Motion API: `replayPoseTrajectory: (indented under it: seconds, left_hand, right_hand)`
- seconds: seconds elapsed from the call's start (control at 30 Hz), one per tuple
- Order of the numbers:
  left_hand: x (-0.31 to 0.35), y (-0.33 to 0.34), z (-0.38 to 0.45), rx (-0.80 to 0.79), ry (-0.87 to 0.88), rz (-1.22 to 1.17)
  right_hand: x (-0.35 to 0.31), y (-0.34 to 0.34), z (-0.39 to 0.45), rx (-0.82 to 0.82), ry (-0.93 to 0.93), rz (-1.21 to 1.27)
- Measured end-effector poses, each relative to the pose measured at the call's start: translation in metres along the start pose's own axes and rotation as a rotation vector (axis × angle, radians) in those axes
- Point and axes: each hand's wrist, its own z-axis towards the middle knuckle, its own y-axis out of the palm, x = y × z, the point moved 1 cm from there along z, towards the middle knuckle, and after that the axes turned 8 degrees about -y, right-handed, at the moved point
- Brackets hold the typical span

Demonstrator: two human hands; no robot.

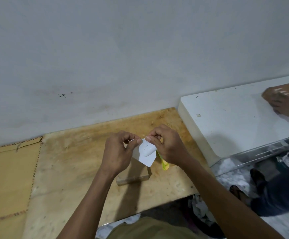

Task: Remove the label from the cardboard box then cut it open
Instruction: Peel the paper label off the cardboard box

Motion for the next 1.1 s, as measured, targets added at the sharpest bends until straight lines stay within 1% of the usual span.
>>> replayPoseTrajectory:
  seconds: [0.1,0.2,0.27,0.33,0.37,0.43,0.5,0.6,0.73,0.83,0.9,0.97,1.1]
  left_hand:
    - [0.002,0.004,-0.004,0.048,-0.028,-0.051]
    - [0.004,0.011,-0.005,0.084,-0.137,-0.182]
    - [-0.005,0.003,0.0,0.18,-0.274,-0.367]
    - [-0.024,-0.021,0.009,0.318,-0.372,-0.52]
    - [-0.033,-0.036,0.013,0.362,-0.387,-0.548]
    - [-0.043,-0.054,0.018,0.382,-0.385,-0.565]
    - [-0.045,-0.053,0.021,0.338,-0.362,-0.56]
    - [-0.044,-0.034,0.022,0.238,-0.355,-0.506]
    - [-0.052,-0.009,0.018,0.073,-0.335,-0.417]
    - [-0.058,0.012,0.014,-0.071,-0.32,-0.327]
    - [-0.06,0.03,0.009,-0.169,-0.294,-0.274]
    - [-0.057,0.052,0.002,-0.243,-0.25,-0.224]
    - [-0.04,0.097,-0.019,-0.337,-0.139,-0.115]
  right_hand:
    - [-0.001,0.003,-0.005,0.038,0.071,0.066]
    - [-0.008,0.007,-0.005,0.101,0.195,0.16]
    - [0.0,-0.001,-0.008,0.241,0.339,0.2]
    - [0.017,-0.024,-0.016,0.455,0.483,0.277]
    - [0.025,-0.036,-0.022,0.536,0.525,0.31]
    - [0.032,-0.052,-0.033,0.624,0.557,0.318]
    - [0.029,-0.051,-0.04,0.657,0.551,0.332]
    - [0.024,-0.036,-0.049,0.63,0.54,0.313]
    - [0.025,-0.02,-0.074,0.581,0.609,0.206]
    - [0.025,-0.017,-0.106,0.595,0.711,0.142]
    - [0.027,-0.02,-0.134,0.634,0.821,0.074]
    - [0.029,-0.027,-0.162,0.721,0.896,0.035]
    - [0.025,-0.051,-0.214,0.847,0.918,-0.024]
